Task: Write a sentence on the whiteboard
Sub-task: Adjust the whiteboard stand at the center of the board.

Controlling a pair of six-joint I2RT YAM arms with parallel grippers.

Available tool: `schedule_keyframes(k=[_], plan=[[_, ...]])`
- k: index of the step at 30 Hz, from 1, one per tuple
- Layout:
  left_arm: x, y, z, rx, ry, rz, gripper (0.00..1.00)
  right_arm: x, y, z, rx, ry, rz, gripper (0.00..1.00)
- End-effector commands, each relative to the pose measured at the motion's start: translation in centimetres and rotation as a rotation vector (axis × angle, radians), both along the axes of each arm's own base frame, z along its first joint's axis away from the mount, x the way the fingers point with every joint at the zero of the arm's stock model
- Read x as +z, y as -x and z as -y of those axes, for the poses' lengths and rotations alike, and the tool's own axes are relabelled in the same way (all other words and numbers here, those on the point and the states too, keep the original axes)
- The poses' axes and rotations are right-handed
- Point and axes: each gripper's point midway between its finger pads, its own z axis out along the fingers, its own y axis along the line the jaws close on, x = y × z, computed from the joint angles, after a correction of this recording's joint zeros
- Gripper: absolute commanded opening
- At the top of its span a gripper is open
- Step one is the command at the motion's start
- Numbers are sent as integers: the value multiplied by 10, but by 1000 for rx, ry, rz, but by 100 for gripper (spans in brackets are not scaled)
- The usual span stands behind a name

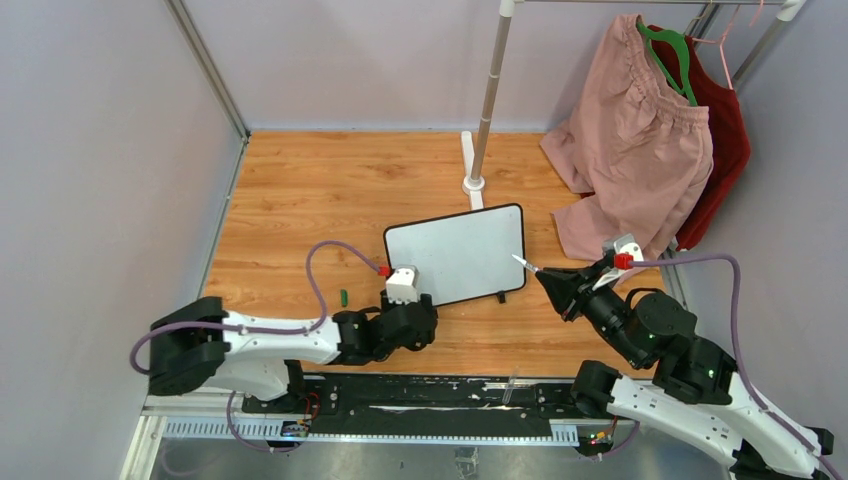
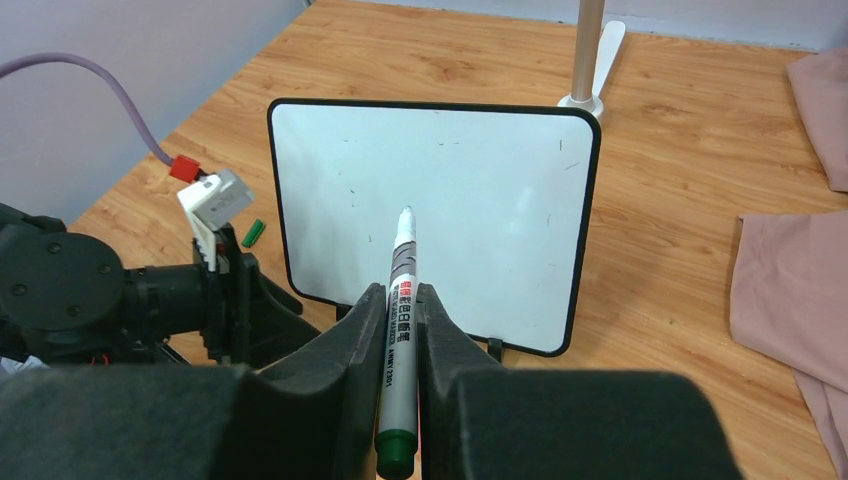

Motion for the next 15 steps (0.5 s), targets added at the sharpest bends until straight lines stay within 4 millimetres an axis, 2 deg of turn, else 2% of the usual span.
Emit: schedule_keyframes(k=[1,4,7,10,14,15], plan=[[14,10,-30,2,-1,20,65,15,6,3,26,-28,23,0],[48,15,-38,-87,35,89,68,19,8,-1,55,-17,38,0],[116,8,-49,-175,59,276,73,22,11,-8,99,-2,53,0],[184,-8,-65,-202,-25,461,76,23,13,-13,124,12,61,0],[243,-41,-75,-236,-151,524,79,22,13,-19,146,13,72,0],[250,-52,-75,-245,-163,513,80,21,13,-21,152,14,72,0]])
